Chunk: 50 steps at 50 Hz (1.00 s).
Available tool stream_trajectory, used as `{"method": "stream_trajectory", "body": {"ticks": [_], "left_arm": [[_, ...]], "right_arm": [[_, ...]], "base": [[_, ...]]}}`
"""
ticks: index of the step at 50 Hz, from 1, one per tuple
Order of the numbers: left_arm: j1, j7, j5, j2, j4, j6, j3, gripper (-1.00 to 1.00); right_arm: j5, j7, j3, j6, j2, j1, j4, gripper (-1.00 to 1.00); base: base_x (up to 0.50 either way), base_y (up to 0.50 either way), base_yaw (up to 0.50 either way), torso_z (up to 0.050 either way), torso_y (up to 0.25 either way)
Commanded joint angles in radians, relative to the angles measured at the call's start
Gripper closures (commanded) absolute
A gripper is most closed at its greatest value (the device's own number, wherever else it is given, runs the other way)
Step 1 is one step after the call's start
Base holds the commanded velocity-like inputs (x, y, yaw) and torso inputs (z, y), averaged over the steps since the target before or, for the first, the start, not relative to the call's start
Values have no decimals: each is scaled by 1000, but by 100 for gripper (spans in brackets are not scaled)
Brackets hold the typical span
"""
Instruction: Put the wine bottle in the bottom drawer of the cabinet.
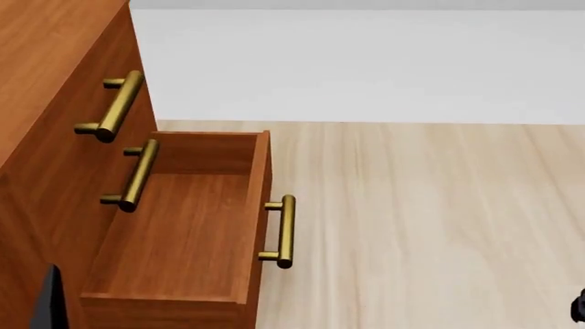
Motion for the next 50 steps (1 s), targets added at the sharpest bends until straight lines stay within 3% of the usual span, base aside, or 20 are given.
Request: {"method": "stream_trajectory", "body": {"ticks": [1,17,38,50], "left_arm": [[-3,7,2,8,-11,2,12,-100],[-5,15,2,14,-27,10,20,-100],[-1,15,-3,15,-33,25,22,-100],[-9,12,-4,14,-29,14,29,-100]], "right_arm": [[-23,-7,38,-33,-13,-13,76,-100],[55,-19,67,13,11,65,225,-100],[16,-47,51,26,85,144,394,-100],[7,-63,-30,57,102,234,539,-100]], "base": [[0,0,0,0,0],[0,0,0,0,0],[0,0,0,0,0],[0,0,0,0,0]]}}
